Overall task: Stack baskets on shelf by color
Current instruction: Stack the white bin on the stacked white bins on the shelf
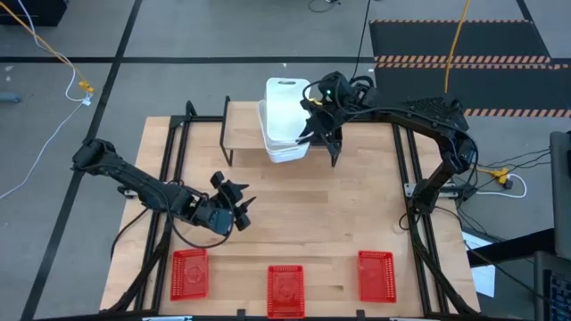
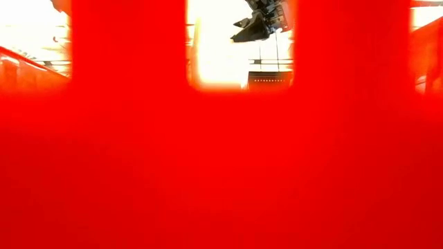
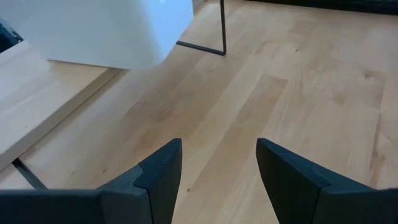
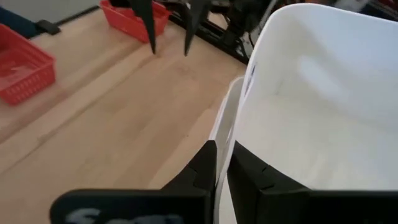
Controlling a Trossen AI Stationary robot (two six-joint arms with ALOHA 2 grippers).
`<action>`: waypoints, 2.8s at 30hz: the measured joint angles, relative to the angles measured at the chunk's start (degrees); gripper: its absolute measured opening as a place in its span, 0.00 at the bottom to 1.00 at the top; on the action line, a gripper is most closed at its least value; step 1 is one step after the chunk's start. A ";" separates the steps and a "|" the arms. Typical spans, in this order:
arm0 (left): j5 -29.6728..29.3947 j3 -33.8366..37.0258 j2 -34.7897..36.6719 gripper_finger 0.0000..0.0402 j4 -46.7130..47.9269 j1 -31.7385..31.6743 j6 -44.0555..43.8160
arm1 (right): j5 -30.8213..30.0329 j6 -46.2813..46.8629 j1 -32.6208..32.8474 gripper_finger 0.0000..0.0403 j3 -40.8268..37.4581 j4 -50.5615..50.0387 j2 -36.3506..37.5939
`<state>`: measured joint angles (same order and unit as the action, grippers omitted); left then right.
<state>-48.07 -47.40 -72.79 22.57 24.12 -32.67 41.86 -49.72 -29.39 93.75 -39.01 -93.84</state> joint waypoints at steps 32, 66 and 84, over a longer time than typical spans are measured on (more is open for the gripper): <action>1.81 0.02 -6.99 0.52 -11.04 -16.05 15.15 | -3.76 10.26 0.26 0.40 0.00 8.20 4.14; 32.22 -0.09 -6.80 0.52 -19.62 -46.68 43.06 | -19.03 35.21 -16.24 0.41 -4.61 20.35 2.44; 26.05 -0.04 -5.85 0.51 -11.83 -40.35 39.58 | -3.57 33.07 -15.83 0.41 -7.89 23.68 8.52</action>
<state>-22.02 -47.44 -78.65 10.74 -16.23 6.91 38.29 -16.65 -45.22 85.86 -15.33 -85.33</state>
